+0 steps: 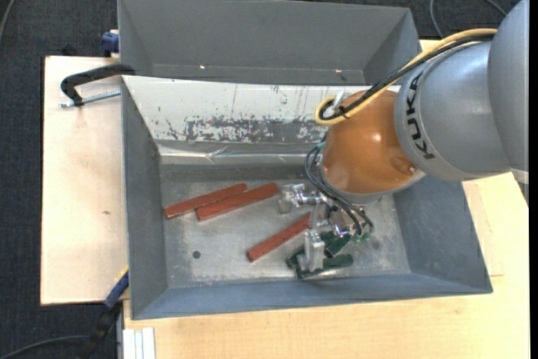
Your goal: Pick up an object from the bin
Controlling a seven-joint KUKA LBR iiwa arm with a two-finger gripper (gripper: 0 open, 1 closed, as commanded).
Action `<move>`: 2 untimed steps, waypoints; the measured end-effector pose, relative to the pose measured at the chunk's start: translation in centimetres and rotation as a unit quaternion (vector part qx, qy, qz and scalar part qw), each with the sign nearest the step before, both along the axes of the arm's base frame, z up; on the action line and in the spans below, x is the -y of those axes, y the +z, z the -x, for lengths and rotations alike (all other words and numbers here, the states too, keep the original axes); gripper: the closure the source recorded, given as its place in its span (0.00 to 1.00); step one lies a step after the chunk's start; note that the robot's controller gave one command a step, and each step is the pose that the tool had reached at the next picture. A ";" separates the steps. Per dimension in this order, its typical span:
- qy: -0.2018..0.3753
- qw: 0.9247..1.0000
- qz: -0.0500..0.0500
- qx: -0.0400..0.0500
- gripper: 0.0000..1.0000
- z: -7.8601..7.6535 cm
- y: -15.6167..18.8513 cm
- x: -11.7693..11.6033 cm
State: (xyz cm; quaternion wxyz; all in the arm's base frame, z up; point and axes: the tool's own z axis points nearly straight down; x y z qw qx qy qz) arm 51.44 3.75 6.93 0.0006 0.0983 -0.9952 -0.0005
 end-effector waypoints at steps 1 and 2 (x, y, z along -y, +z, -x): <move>0.019 1.000 0.000 0.001 1.00 0.6 0.1 -1.3; 0.019 1.000 0.000 0.001 1.00 0.6 0.1 -1.3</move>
Offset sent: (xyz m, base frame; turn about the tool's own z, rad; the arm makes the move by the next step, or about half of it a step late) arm 0.0000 0.0000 0.0000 0.0000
